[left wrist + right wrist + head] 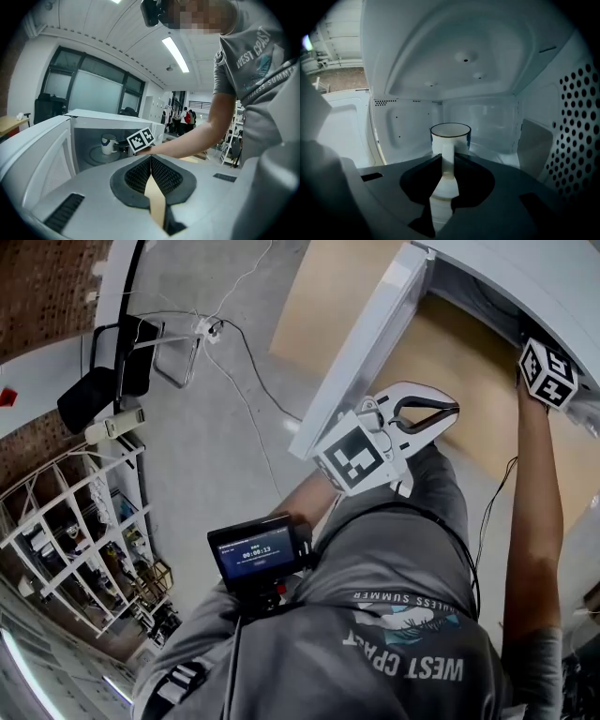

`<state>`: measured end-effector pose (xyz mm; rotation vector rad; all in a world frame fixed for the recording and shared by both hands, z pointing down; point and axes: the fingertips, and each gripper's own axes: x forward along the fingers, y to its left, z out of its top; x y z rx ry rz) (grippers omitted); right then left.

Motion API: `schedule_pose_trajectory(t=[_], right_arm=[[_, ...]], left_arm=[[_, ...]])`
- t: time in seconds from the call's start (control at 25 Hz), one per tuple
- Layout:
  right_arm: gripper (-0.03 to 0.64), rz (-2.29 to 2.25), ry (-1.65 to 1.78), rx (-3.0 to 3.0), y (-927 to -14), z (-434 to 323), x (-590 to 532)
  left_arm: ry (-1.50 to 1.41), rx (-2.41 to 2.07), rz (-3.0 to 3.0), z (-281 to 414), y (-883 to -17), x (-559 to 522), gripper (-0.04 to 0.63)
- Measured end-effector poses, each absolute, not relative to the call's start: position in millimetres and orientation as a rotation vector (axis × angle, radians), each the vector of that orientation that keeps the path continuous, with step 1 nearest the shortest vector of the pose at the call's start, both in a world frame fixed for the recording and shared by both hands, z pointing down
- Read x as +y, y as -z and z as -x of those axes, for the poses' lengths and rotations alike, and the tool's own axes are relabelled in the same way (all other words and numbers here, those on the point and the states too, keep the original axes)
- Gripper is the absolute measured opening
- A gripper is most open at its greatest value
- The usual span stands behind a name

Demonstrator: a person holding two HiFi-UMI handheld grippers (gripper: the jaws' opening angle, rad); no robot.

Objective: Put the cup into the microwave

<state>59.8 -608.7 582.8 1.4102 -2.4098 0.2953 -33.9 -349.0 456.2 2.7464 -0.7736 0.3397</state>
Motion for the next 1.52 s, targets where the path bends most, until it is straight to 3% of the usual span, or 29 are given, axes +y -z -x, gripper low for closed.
schedule_pose_trajectory(t=[0.6, 0.76, 1.24, 1.4, 1.52], right_arm=[[0.071, -1.364, -0.260, -2.436, -593.2, -50.5, -593.8], [0.112, -1.365, -0.272, -2.434, -600.9, -49.7, -583.2], [0.117, -1.446, -0.337, -2.448, -615.1, -65.4, -495.1], [0.033, -1.367, -0.388, -2.546, -606.9, -56.4, -461.8], [0.018, -1.298, -0.403, -2.614, -599.2, -46.7, -437.7]], left_arm=[[-0.331, -0.774, -2.758, 34.0, -463.9, -334.9, 0.021], [-0.322, -0.767, -2.768, 33.1, -465.5, -327.6, 0.021], [-0.307, -0.700, -2.877, 30.7, -477.9, -285.6, 0.021], [-0.305, -0.689, -2.897, 27.9, -479.0, -276.5, 0.021], [-0.303, -0.668, -2.921, 27.3, -483.4, -269.7, 0.021]])
